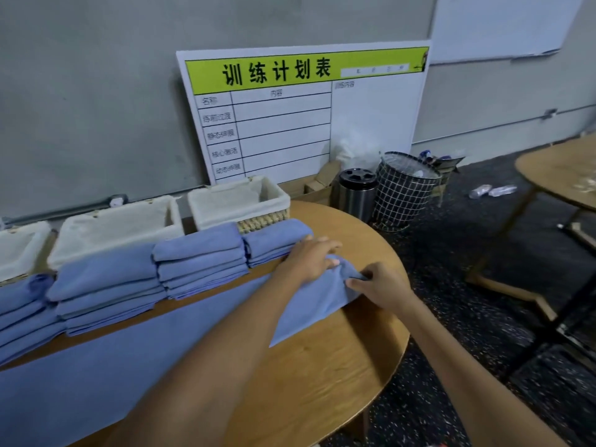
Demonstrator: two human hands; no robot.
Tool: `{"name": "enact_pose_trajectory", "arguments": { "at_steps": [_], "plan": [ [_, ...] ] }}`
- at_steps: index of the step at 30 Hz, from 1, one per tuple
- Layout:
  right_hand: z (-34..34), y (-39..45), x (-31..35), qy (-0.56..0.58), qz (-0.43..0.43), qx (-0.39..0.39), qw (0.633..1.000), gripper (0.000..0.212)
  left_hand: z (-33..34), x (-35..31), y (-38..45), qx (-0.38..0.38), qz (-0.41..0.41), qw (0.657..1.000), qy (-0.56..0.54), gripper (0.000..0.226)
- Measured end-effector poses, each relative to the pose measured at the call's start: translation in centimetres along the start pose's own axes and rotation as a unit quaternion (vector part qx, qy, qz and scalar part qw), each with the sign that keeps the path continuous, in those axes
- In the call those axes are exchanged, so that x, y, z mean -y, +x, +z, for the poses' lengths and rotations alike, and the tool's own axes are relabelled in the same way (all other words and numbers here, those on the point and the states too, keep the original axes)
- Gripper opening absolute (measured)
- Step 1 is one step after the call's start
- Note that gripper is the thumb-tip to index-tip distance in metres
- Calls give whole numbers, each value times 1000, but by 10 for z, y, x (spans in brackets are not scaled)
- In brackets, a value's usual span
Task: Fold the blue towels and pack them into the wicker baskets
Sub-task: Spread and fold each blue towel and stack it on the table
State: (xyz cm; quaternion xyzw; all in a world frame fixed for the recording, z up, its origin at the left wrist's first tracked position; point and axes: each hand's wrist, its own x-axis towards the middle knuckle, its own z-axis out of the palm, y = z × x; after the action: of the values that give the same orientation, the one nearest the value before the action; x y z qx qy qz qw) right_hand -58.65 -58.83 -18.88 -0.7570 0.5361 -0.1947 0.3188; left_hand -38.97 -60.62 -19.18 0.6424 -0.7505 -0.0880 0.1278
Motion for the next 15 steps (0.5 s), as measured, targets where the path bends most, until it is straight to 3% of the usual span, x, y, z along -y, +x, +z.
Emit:
{"name": "enact_pose_trajectory", "arguments": {
  "at_steps": [7,11,15],
  "plan": [
    [5,0,-12,88,10,-7,996,28,-8,9,17,55,96,994,-3,8],
    [8,-11,-7,166,-14,-39,985,19,-21,17,14,68,107,991,-43,26],
    [11,-27,16,246,-61,-102,962,10,-49,17,-1,29,141,989,-29,26]
  ]
}}
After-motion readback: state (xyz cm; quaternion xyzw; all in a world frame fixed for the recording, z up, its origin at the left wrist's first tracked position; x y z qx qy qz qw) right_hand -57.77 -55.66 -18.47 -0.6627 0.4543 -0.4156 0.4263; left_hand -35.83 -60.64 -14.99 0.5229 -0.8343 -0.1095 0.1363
